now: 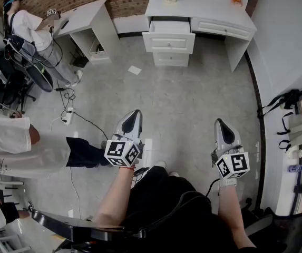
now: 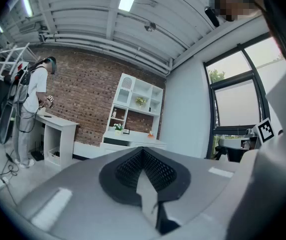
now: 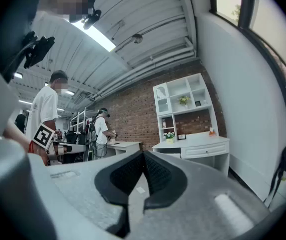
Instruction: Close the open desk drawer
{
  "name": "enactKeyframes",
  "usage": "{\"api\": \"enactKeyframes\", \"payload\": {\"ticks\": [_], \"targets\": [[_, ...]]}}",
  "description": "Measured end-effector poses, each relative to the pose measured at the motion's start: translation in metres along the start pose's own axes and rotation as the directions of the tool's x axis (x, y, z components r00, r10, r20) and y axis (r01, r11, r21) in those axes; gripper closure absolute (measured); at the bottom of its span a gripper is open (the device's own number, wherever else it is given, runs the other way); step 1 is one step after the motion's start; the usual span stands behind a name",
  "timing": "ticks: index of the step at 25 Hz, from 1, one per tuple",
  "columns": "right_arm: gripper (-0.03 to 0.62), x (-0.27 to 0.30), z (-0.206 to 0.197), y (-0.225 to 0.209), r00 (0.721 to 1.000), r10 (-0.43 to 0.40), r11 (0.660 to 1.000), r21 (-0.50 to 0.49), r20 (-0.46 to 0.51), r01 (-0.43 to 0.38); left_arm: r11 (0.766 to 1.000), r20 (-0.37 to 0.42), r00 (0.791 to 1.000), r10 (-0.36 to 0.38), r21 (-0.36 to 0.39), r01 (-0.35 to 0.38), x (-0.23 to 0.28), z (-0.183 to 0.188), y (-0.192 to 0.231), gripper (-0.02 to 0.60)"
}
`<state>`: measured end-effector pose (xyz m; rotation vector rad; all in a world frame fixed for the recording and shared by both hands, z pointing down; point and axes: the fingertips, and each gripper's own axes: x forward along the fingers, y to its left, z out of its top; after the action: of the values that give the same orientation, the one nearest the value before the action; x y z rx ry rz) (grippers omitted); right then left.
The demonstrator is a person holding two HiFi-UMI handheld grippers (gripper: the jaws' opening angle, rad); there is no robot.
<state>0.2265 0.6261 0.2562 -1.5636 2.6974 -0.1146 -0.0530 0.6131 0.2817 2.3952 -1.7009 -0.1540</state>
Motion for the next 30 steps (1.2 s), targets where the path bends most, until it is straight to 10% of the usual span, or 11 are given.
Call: {"api": "enactKeyframes", "payload": {"ticks": [19,30], "targets": [[0.595,-0.008,-0.018,-0.005,1.0,-0.002,0.999,0.044,-0.008,0.002,1.0,-0.023,1.0,-0.002,-0.006,0.002,0.003,-0.011,-0.008,0.578],[0.595,0.083,-0.026,-0.031,0.999,-0.002,0.999,0.04,-0.037,0.003,0.999,-0.042,0.999,-0.006,-0.032,0.005,0.082,-0.015,0.043,0.578]]}}
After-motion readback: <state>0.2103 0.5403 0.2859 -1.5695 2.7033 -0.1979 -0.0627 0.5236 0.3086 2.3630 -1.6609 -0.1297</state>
